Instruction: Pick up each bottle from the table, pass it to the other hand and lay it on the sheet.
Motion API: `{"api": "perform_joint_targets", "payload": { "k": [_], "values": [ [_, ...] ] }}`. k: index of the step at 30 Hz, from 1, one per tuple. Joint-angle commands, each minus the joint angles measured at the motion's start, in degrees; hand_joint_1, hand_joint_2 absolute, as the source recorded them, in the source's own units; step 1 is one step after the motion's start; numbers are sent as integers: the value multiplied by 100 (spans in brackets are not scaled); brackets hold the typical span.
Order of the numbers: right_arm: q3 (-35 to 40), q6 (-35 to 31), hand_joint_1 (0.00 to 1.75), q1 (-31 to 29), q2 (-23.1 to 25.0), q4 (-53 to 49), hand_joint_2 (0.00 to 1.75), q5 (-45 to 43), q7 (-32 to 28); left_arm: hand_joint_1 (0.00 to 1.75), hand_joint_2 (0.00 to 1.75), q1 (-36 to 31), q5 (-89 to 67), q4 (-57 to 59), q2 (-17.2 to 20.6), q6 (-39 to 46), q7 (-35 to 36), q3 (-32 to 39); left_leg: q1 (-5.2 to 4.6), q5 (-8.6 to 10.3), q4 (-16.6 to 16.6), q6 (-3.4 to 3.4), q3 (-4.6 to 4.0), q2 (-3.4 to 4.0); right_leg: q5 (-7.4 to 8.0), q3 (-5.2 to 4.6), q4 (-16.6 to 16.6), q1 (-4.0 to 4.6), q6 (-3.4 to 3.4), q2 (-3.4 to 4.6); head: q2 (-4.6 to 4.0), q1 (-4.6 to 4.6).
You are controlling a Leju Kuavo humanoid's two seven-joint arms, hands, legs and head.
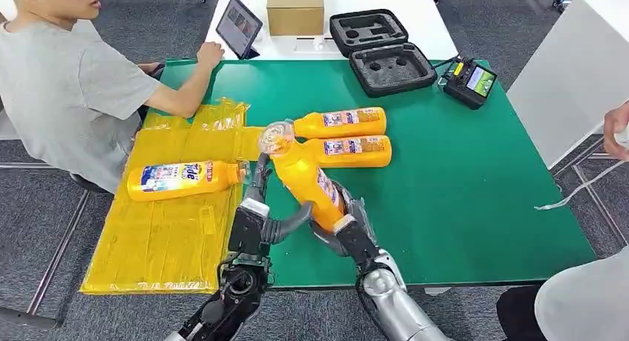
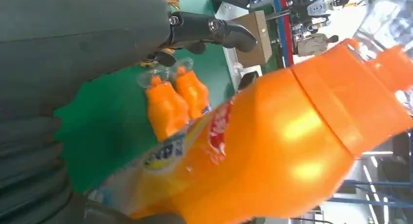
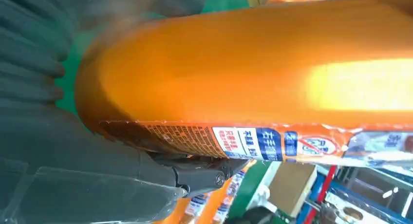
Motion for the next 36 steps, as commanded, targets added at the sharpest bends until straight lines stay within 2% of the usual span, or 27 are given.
{"api": "perform_joint_targets", "payload": {
  "k": [1, 22, 30, 35, 36],
  "values": [
    [543, -180, 175, -623, 194, 1260, 175, 95, 2, 0, 175, -319, 285, 346, -6, -321, 15, -295, 5, -8, -3, -11, 26, 5, -4, 21, -2, 3, -9, 19, 0, 0],
    [612, -169, 175, -685, 228, 1387, 175, 136, 2, 0, 175, -310, 366, 322, 16, -437, 15, -402, 2, -4, -2, -7, 9, -3, -4, 7, 0, 1, -6, 7, 0, 0],
    [773, -334, 175, -843, 338, 1589, 175, 239, 2, 0, 175, -337, 619, 364, 114, -798, 202, -718, 3, -5, 0, -8, 7, 1, -3, 6, 1, 2, -7, 11, 0, 0],
    [990, -448, 175, -847, 407, 1478, 175, 448, 2, 0, 175, -468, 581, 598, 66, -619, 290, -743, 1, -5, -2, -8, 9, 1, -4, 6, 2, 0, -8, 11, 0, 0],
    [1236, -604, 175, -828, 431, 1411, 175, 732, 2, 0, 175, -574, 253, 880, 14, 132, 158, -681, 2, -4, -1, -6, 3, 2, -2, 2, 1, 1, -6, 11, 0, 0]
  ]
}}
